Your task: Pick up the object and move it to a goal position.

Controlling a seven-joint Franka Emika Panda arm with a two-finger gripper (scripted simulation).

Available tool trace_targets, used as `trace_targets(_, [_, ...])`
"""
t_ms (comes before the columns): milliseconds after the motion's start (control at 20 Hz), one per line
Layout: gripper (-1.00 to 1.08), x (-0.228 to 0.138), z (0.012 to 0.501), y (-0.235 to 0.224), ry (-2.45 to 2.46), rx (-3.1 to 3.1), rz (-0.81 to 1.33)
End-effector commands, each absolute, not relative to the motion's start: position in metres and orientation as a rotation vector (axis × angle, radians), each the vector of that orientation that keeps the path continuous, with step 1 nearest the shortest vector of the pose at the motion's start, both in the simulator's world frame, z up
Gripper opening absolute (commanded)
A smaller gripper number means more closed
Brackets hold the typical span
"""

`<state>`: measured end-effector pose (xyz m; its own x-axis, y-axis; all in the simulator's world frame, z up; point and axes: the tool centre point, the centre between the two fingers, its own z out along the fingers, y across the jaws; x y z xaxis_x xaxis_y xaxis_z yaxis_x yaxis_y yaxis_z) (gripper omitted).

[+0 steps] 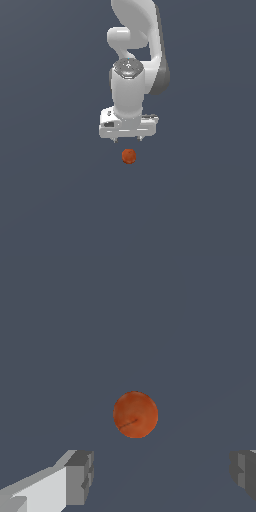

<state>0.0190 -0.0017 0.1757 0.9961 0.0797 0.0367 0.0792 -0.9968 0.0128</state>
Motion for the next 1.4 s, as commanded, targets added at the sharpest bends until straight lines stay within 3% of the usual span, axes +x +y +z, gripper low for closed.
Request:
trace_targets(0, [1.0,0.019,0.173,-0.002,0.17,3.124,0.055])
trace_targets(1350, [1.0,0.022,0.107,0.003,1.161,2.913,0.003])
